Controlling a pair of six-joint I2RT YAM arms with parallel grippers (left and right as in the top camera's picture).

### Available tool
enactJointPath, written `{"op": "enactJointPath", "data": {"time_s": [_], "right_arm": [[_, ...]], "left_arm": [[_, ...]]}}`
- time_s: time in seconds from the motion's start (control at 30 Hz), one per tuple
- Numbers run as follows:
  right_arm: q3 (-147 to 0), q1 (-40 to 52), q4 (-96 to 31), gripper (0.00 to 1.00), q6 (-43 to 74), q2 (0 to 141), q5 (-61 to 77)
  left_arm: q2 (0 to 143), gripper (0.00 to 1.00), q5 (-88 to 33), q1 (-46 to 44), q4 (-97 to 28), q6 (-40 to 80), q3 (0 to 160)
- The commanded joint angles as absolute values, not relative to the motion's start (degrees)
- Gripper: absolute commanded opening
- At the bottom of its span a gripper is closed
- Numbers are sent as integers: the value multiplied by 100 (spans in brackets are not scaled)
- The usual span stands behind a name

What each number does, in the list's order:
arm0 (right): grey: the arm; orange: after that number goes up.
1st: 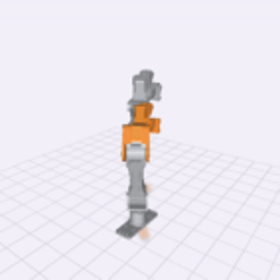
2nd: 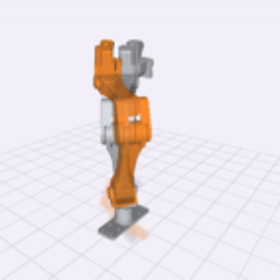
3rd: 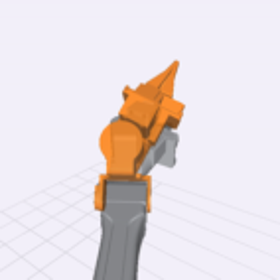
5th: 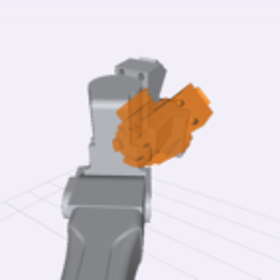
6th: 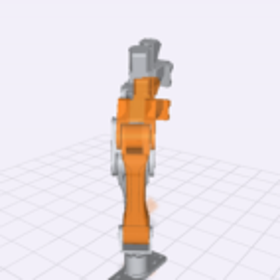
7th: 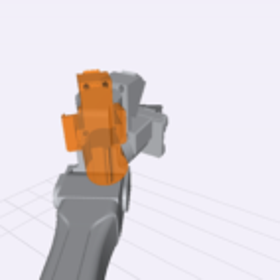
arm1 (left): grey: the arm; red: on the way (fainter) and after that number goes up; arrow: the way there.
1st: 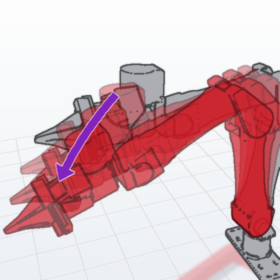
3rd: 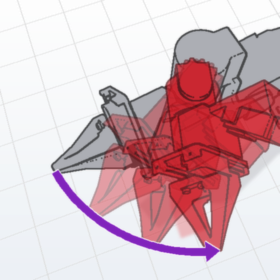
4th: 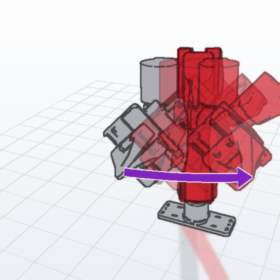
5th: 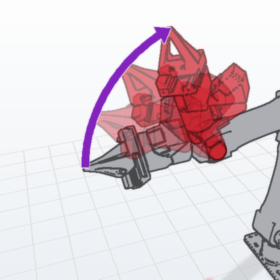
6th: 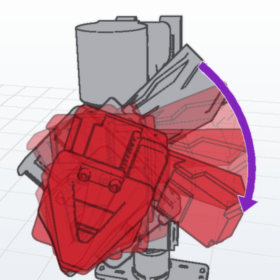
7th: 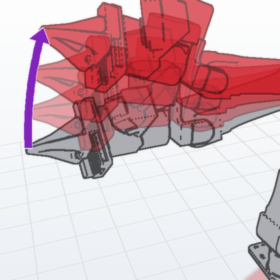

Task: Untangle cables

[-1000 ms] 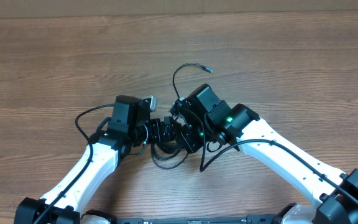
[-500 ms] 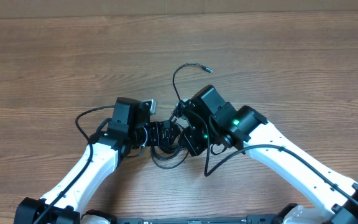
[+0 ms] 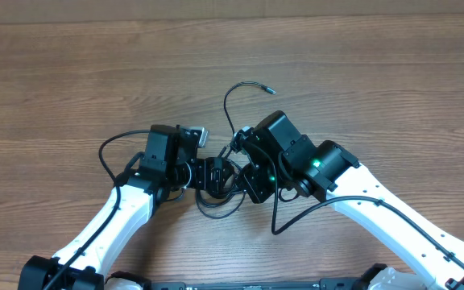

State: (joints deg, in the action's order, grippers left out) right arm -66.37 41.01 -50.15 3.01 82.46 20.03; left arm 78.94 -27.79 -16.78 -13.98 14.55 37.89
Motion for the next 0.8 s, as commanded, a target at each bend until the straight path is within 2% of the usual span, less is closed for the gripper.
{"op": "enactJointPath", "data": {"time_s": [0.0, 0.2, 0.37, 0.47, 0.77], "right_arm": [[-6764, 4110, -4987, 4, 296, 8121, 1935], [-6764, 4112, -4987, 4, 320, 8121, 1938], [-6764, 4112, -4984, 4, 318, 8121, 1938], [-6764, 4112, -4984, 4, 316, 8121, 1935], [-6764, 4112, -5028, 4, 316, 8121, 1935]], "left_arm": [[7940, 100, -2700, -1669, -1295, 1238, 3896], [7940, 99, -2674, -1669, -1444, 1214, 4104], [7940, 96, -2561, -1669, -2248, 864, 4639], [7940, 97, -2185, -1710, -2759, 701, 4919], [7933, 100, -2163, -1739, -3483, 642, 5002]]}}
